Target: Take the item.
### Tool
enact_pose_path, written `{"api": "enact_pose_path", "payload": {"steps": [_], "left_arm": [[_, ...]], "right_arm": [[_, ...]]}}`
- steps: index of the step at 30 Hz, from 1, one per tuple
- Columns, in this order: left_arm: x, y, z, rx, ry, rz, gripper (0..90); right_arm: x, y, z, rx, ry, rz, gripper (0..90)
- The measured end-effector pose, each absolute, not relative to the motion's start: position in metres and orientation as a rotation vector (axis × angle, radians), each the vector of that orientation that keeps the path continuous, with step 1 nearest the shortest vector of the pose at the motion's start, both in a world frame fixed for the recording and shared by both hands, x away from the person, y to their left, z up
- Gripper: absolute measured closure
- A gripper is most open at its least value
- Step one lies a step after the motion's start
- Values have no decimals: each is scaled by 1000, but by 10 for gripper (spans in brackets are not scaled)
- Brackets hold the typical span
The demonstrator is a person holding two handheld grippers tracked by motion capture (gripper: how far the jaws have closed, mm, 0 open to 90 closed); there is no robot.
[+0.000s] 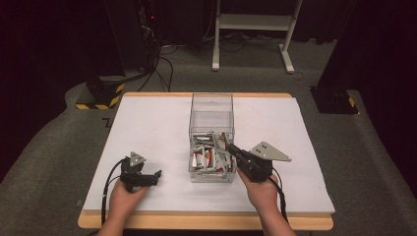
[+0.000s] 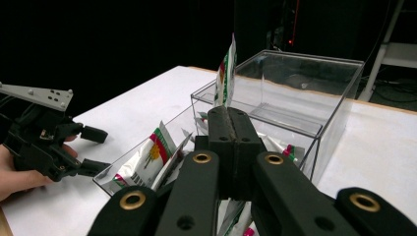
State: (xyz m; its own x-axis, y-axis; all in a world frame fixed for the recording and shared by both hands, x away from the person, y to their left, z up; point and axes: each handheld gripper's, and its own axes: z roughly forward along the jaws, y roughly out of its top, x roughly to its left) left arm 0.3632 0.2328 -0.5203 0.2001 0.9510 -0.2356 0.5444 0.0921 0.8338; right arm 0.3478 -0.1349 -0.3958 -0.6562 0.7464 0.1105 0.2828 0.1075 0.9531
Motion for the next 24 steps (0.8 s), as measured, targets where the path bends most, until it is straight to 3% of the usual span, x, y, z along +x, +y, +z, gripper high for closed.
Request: {"api": "enact_pose_path", "payload": {"steps": [24], "left_arm": [[363,233,-520,1568,1462,565,58]], "right_arm": [[364,-148,-387,1007,1915,1567,900]]}}
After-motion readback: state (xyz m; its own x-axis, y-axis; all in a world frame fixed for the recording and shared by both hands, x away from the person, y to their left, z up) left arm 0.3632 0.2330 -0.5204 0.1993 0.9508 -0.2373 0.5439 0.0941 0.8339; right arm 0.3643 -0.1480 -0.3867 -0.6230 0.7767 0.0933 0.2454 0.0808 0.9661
